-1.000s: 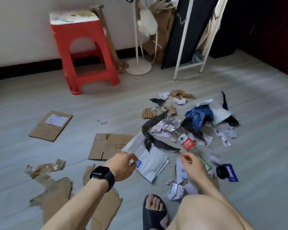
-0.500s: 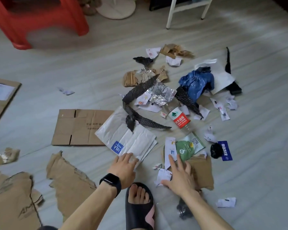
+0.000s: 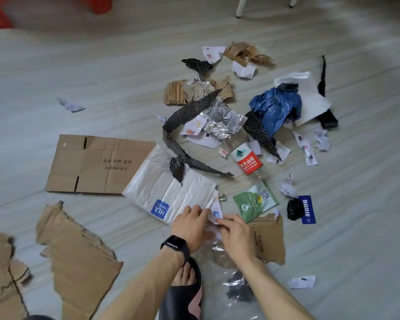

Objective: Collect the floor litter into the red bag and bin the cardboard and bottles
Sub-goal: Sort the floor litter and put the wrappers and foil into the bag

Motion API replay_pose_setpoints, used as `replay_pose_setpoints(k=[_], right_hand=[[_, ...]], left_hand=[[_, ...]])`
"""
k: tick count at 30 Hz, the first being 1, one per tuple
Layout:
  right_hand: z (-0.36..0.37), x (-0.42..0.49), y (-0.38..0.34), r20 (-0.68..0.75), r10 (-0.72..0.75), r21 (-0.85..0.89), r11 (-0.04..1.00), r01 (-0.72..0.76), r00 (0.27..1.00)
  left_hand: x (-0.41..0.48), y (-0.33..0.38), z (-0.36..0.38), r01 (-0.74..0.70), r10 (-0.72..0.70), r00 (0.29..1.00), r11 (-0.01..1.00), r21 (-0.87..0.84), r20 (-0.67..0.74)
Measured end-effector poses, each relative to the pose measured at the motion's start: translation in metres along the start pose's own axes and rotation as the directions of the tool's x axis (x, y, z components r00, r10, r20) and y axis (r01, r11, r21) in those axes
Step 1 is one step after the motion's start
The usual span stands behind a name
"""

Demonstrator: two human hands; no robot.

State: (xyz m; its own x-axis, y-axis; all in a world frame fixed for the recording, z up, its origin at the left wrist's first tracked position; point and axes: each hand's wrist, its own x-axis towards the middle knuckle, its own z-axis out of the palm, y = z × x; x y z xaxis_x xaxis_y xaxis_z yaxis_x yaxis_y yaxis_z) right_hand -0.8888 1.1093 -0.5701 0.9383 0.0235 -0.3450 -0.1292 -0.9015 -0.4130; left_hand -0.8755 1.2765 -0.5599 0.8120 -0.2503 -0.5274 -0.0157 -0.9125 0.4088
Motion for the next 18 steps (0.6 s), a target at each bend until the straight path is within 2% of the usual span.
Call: replay_pose_setpoints(k=[3, 7, 10, 13, 14, 16, 17, 18], right_hand=[[-0.011, 0.005, -0.002, 0.036, 0.132, 0.193, 0.972, -0.136, 0.991], [-0.025, 0.009, 0.005, 0.087, 0.348, 0.412, 0.84, -0.352, 0.933], [-0.042, 0.011, 0.007, -0.021, 0.473, 0.491, 0.773, -0.403, 0.881], [-0.057, 0.016, 0.015, -0.141, 0.529, 0.456, 0.785, -0.419, 0.837], [-0.062, 0.018, 0.015, -0.153, 0.555, 0.527, 0.746, -0.407, 0.818], [-0.066, 0.024, 0.014, -0.097, 0.61, 0.775, 0.542, -0.324, 0.787], [-0.066, 0.027, 0.015, -0.065, 0.632, 0.845, 0.447, -0.294, 0.773], [-0.068, 0.029, 0.011, -0.043, 0.64, 0.875, 0.395, -0.281, 0.767]], left_hand=[[0.001, 0.001, 0.005, 0.02, -0.02, 1.0, 0.997, 0.08, -0.005], [-0.003, -0.021, -0.004, -0.013, 0.019, 0.997, 0.996, 0.084, -0.073], [-0.003, -0.049, -0.007, 0.014, 0.008, 0.991, 0.988, 0.157, -0.137], [-0.007, -0.06, -0.007, 0.018, -0.006, 0.992, 0.996, 0.091, -0.129], [-0.009, -0.059, -0.009, 0.012, -0.005, 0.989, 0.999, 0.053, -0.147], [-0.013, -0.052, -0.016, 0.016, -0.021, 0.982, 0.999, -0.029, -0.189], [-0.016, -0.047, -0.022, 0.024, -0.041, 0.981, 0.996, -0.085, -0.192], [-0.016, -0.044, -0.026, 0.035, -0.063, 0.98, 0.988, -0.149, -0.187]])
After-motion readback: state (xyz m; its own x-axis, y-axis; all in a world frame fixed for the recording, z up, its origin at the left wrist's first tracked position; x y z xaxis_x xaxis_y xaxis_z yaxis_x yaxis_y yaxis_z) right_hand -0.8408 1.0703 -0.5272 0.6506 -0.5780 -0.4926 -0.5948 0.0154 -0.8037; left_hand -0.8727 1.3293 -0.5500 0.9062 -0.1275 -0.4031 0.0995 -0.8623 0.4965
